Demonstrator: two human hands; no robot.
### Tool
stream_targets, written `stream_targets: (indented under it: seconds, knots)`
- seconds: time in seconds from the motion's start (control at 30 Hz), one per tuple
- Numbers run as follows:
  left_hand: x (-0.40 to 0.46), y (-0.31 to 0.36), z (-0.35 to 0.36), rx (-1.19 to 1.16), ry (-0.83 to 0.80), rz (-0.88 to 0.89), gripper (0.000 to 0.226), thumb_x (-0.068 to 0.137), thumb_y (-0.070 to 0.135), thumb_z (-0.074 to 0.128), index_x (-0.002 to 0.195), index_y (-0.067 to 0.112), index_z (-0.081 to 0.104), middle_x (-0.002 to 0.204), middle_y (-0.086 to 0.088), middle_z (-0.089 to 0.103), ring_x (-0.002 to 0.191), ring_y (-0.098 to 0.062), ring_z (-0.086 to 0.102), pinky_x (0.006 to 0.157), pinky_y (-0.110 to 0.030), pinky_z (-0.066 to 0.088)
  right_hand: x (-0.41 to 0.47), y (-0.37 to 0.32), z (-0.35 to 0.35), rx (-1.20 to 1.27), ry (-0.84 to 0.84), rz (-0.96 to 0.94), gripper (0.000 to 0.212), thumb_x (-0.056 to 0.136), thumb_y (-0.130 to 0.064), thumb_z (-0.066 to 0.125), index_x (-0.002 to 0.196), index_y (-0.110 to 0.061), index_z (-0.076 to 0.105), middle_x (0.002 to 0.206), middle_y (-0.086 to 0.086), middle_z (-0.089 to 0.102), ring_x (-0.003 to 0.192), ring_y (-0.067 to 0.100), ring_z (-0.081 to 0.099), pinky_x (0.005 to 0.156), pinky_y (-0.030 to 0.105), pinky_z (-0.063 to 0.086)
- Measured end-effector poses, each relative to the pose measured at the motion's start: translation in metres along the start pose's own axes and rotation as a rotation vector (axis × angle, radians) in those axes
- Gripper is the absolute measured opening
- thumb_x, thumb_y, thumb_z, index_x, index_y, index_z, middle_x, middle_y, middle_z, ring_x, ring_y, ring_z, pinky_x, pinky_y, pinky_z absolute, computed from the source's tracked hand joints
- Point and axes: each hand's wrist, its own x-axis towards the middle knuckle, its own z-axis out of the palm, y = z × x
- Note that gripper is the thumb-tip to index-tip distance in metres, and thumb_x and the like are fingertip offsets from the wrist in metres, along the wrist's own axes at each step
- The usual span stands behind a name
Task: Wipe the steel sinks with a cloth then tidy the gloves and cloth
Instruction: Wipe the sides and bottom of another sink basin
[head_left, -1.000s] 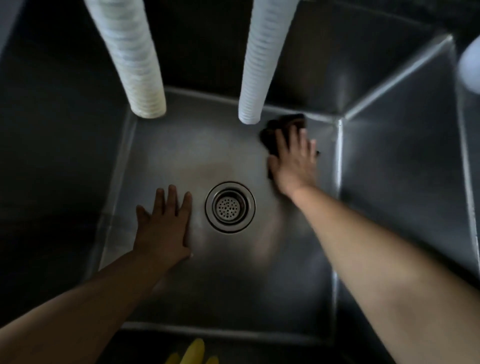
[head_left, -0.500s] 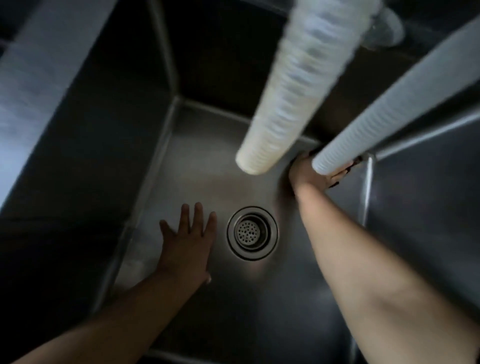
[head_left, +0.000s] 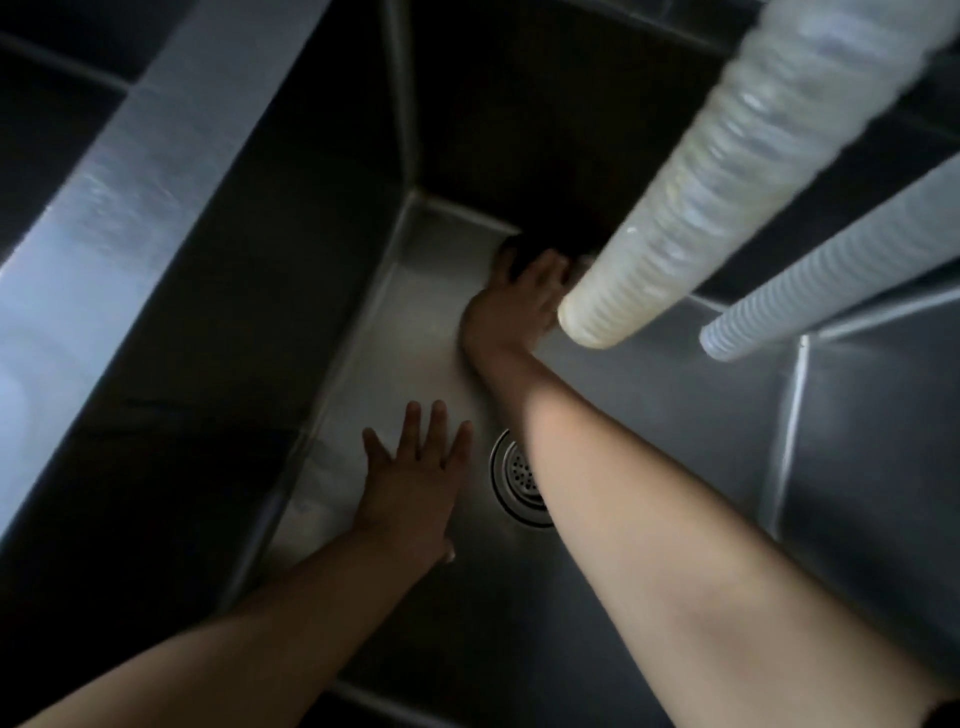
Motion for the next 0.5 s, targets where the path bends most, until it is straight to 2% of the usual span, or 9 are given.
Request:
stream_targets:
  seconds: [0.07,0.13,0.2,0.27,0.4,0.5]
  knots:
    - [-0.002,0.0,-0.001,0.005,-0.015,-0.003,0.126,0.071,0.055,0.071,0.144,0.019,-0.025,0.152,-0.014,-0.028,0.14,-0.038,-0.023,0.109,-0.068,0.003,-0.02,-0.008,0.015,0.015,-0.158,-0.358,0.062,0.094,-0.019,0.032,0.151,-0.023,0.008,0.159,0.007,-0.01,0.144,0.025,-0.011,0.116,0.047,0.002]
    - [-0.003,0.0,-0.002,0.001,-0.013,-0.008,0.126,0.071,0.056,0.071,0.145,0.019,-0.025,0.153,-0.012,-0.027,0.141,-0.036,-0.022,0.11,-0.066,0.003,-0.037,0.001,0.015,-0.071,-0.232,-0.669,0.067,0.091,-0.016,0.039,0.151,-0.026,0.01,0.159,0.007,-0.005,0.145,0.024,-0.009,0.116,0.043,0.002]
    - [-0.005,0.001,-0.002,-0.003,0.012,-0.016,0.128,0.069,0.055,0.072,0.145,0.019,-0.024,0.154,-0.012,-0.027,0.141,-0.035,-0.021,0.111,-0.066,0.004,-0.039,0.029,0.001,-0.163,-0.207,-0.8,0.071,0.087,-0.016,0.046,0.15,-0.024,0.014,0.158,0.013,0.004,0.145,0.029,-0.003,0.115,0.041,0.002]
    - [-0.006,0.001,-0.001,0.003,0.042,-0.015,0.128,0.068,0.056,0.072,0.145,0.02,-0.023,0.153,-0.012,-0.027,0.141,-0.036,-0.021,0.111,-0.065,0.005,-0.04,0.07,-0.021,-0.243,-0.147,-0.752,0.07,0.087,-0.021,0.05,0.15,-0.021,0.018,0.157,0.017,0.008,0.145,0.034,0.002,0.117,0.041,0.005]
    - [-0.015,-0.002,0.0,-0.009,0.051,0.0,0.122,0.071,0.056,0.07,0.147,0.021,-0.02,0.153,-0.011,-0.028,0.141,-0.034,-0.022,0.112,-0.062,0.002,-0.061,0.176,-0.075,-0.254,-0.058,-0.252,0.067,0.091,-0.029,0.048,0.15,-0.027,0.016,0.158,0.012,0.0,0.145,0.029,-0.006,0.116,0.037,0.001]
    - [-0.033,-0.007,-0.007,-0.001,0.022,0.04,0.097,0.085,0.043,0.06,0.15,0.018,-0.006,0.157,-0.011,-0.014,0.145,-0.03,-0.008,0.115,-0.053,0.008,-0.104,0.236,-0.102,-0.36,-0.053,-0.105,0.064,0.094,-0.035,0.043,0.151,-0.024,0.014,0.158,0.014,-0.001,0.145,0.029,-0.008,0.116,0.042,0.002]
